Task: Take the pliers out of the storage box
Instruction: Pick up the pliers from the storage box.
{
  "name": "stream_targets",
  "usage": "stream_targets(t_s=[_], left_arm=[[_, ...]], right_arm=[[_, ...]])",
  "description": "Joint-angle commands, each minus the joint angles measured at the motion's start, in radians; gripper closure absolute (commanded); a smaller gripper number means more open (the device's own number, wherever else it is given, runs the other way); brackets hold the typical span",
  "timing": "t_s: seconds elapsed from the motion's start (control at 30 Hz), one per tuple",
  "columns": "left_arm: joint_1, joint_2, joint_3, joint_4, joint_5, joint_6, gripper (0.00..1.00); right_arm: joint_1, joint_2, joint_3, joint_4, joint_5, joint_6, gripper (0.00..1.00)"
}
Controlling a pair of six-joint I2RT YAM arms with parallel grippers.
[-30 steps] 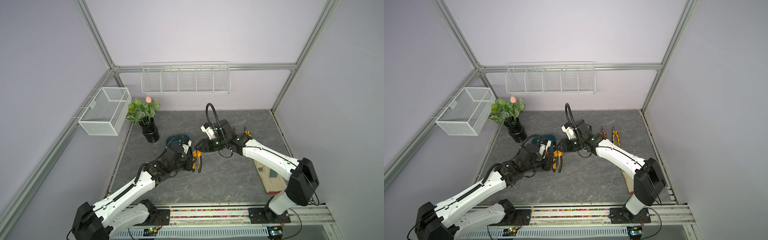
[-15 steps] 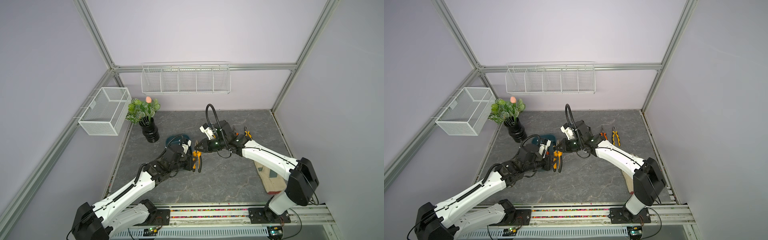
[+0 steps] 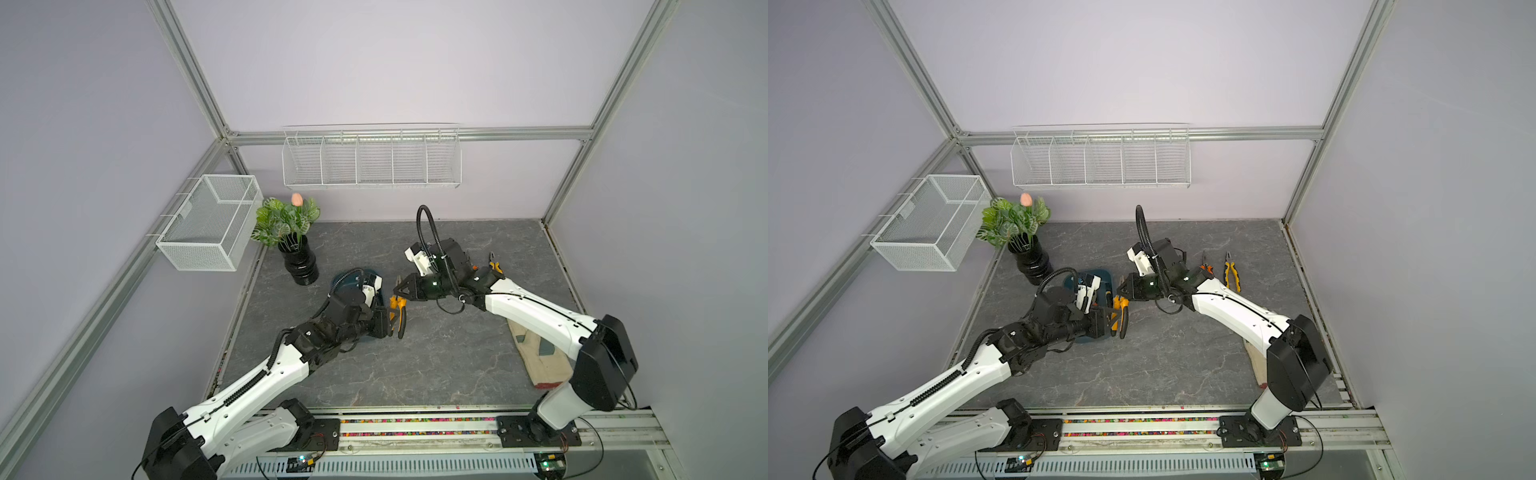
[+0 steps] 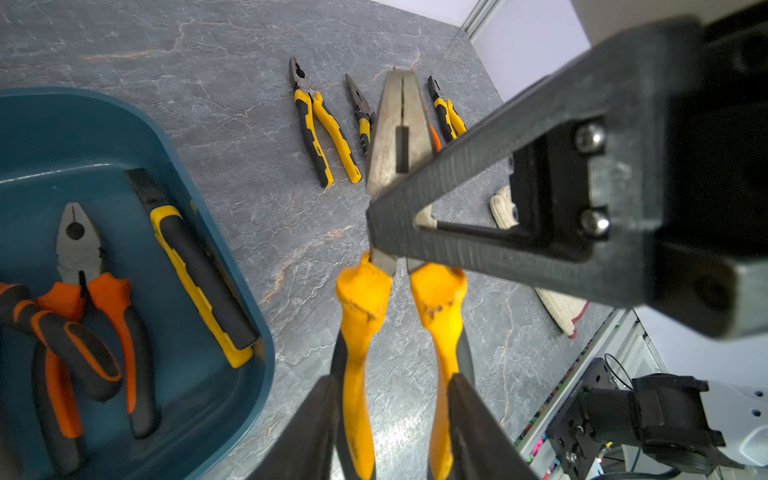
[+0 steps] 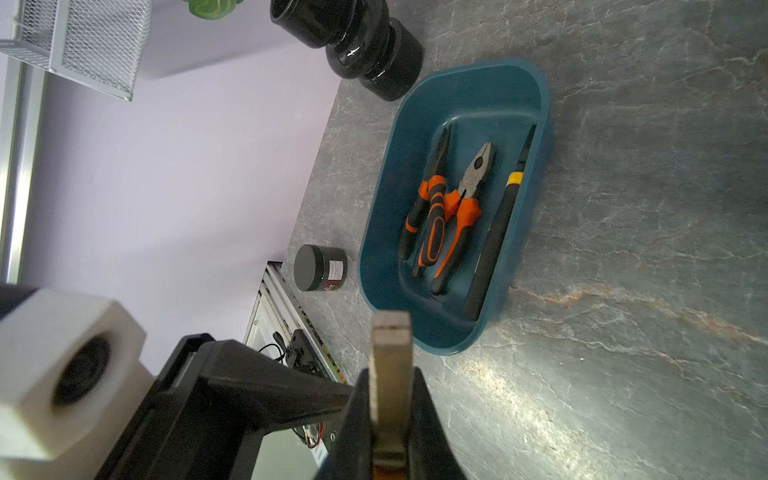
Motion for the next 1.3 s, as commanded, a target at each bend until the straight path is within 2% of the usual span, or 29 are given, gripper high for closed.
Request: stream_targets(t_s=[0.0, 0.27, 1.0, 1.27], left_arm=[[-0.003, -0.008, -0.014, 0.01, 0.002, 0.002, 0.59], [-0.003, -0.005, -0.015, -0.016, -0.015, 0.019, 0.57], [-0.003, 0.03, -0.023, 0.016, -0.005, 0.01, 0.59], [-0.003, 0.049, -0.015, 0.024, 0.018, 0.012, 0.75]], right_arm=[[-0.013, -0.034, 0.038, 0.041, -0.026, 0.014, 0.93], [-0.037, -0.069, 0.051, 0.012, -0.034, 0.004, 0.93], [-0.042, -0.051, 0.08, 0.039, -0.081, 0.044, 0.93], [-0.042, -0.039, 0.075, 0.051, -0.096, 0.052, 0.93]])
